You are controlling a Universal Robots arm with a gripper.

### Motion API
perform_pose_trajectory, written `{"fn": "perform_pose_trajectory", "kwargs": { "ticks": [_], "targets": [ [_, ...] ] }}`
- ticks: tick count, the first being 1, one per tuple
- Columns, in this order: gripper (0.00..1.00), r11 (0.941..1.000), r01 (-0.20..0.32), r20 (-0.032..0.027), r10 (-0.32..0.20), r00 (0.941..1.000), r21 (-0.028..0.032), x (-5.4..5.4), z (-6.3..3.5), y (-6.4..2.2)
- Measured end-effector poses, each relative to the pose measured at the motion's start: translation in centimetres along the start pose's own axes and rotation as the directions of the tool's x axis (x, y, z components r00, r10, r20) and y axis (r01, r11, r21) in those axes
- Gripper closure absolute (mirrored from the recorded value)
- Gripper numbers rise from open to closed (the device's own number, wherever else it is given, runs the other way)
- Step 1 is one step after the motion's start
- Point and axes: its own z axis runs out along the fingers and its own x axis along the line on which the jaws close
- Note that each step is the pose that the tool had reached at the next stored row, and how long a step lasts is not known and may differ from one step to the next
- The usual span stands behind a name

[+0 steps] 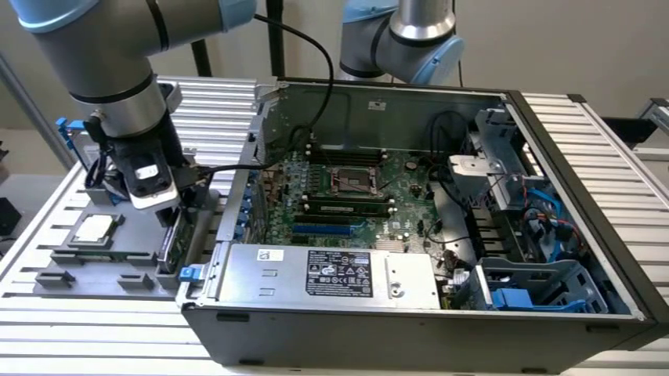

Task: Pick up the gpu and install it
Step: 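Pick up the gpu and move the gpu toward the slot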

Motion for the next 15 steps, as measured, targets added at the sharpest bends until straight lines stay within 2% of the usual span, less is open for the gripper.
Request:
{"fn": "perform_pose_trajectory", "kwargs": {
  "ticks": [8, 9, 15],
  "targets": [
    [0.0, 1.0, 0.0, -0.0002, 0.0, 1.0, 0.0002, 0.1, 0.31, 0.09],
    [1.0, 1.0, 0.0, -0.0002, 0.0, 1.0, 0.0002, 0.11, 0.32, 0.09],
    [1.0, 1.0, 0.0, -0.0001, 0.0, 1.0, 0.0001, 0.11, 0.34, 0.1]
  ]
}}
